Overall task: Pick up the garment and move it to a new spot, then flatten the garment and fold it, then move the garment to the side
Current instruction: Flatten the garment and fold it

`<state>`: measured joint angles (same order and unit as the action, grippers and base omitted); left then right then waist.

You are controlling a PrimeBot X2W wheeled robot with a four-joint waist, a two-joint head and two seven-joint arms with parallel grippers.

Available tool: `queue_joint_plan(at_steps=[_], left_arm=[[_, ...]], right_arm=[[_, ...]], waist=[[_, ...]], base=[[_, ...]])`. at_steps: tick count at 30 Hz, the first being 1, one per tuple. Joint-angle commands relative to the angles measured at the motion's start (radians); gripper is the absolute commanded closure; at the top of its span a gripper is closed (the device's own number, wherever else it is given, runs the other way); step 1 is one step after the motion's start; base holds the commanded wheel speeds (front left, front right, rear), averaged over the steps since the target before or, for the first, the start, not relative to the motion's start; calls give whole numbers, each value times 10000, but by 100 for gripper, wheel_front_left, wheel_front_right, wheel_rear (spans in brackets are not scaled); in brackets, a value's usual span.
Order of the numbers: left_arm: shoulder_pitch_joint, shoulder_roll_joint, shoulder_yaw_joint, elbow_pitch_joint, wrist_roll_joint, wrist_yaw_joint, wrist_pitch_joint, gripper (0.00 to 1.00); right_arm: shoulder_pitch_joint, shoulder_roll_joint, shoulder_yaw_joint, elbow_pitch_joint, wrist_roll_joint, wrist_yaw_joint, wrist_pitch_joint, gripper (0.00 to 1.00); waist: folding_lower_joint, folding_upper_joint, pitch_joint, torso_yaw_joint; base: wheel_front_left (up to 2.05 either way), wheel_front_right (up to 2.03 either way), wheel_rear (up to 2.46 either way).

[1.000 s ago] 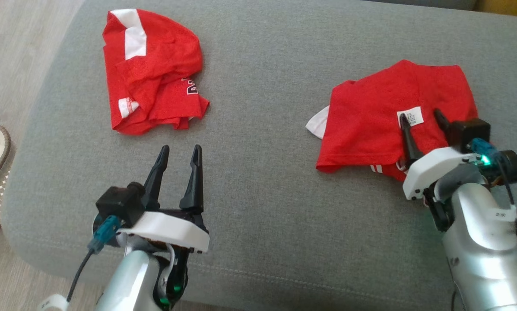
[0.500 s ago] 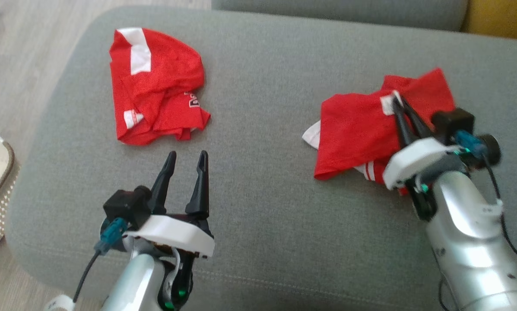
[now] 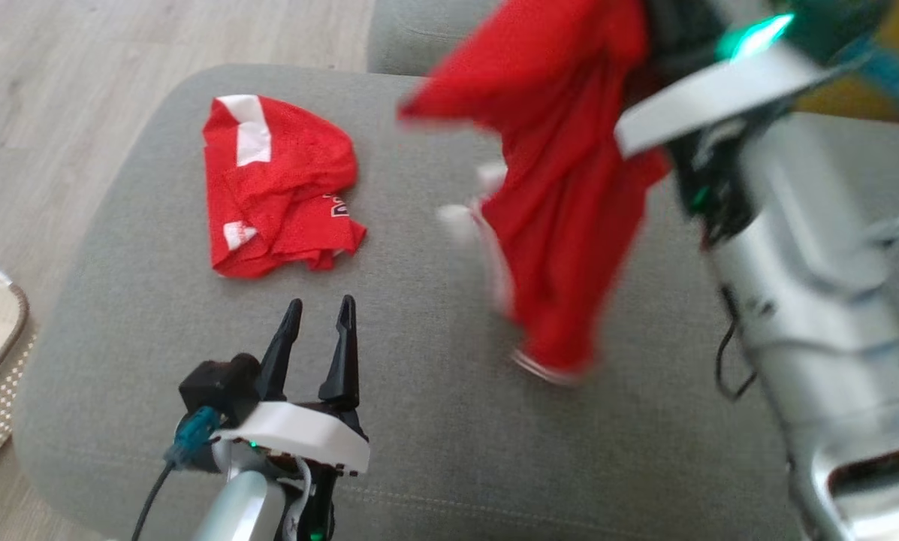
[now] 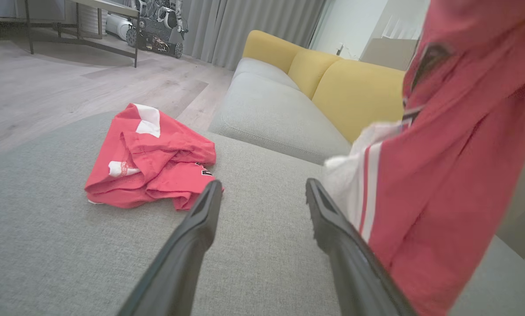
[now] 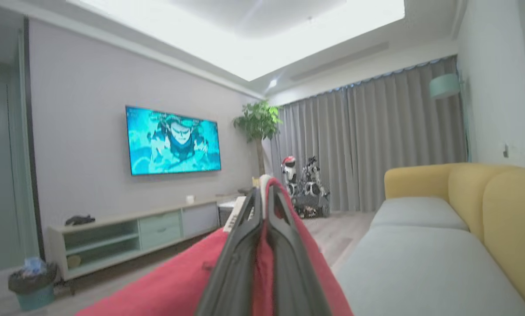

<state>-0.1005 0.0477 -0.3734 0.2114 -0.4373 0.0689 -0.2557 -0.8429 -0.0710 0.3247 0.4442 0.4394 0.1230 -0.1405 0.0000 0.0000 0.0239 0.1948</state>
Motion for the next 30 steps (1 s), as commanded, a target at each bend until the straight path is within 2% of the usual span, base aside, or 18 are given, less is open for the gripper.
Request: queue_joint_plan(at_steps=[1,7,12,13,14,18,23,26,30], left_arm=[[-280,26,328,-361,-60,15,-61,0],[-421,26,343,-471,-95,29,-61,0],[-672,26,336,-498,-72,1,-61,0],[-722,26,337,-492,-65,-6,-61,0],[-770,26,331,-481,-61,-14,-61,0],[-877,26,321,-431,-59,-25,-61,0],[-940,26,344,-314,-43,-41,-61,0],[-933,26,369,-270,-64,-47,-61,0],[-857,26,387,-246,-105,-43,-61,0]], right_arm=[[-400,19,-237,-357,126,77,64,100],[188,-1332,-1591,383,174,77,881,100],[1347,-2607,-2899,1946,-372,77,1370,100],[1500,-2789,-3234,2365,-635,77,1417,80],[1618,-2952,-3596,2792,-977,77,1437,0],[1797,-3094,-4480,3682,-2086,77,1394,0],[1786,-2446,-5347,3800,-3085,77,833,0],[1896,-1973,-5117,3289,-3292,77,342,0],[2322,-1461,-4279,2191,-2996,77,-245,0]], waist=[[0,0,97,-134],[0,0,517,-480],[0,0,1009,-737],[0,0,1092,-781],[0,0,1162,-815],[0,0,1264,-922],[0,0,1144,-1144],[0,0,888,-1257],[0,0,482,-1391]], base=[[0,0,0],[0,0,0],[0,0,0],[0,0,0],[0,0,0],[0,0,0],[0,0,0],[0,0,0],[0,0,0]])
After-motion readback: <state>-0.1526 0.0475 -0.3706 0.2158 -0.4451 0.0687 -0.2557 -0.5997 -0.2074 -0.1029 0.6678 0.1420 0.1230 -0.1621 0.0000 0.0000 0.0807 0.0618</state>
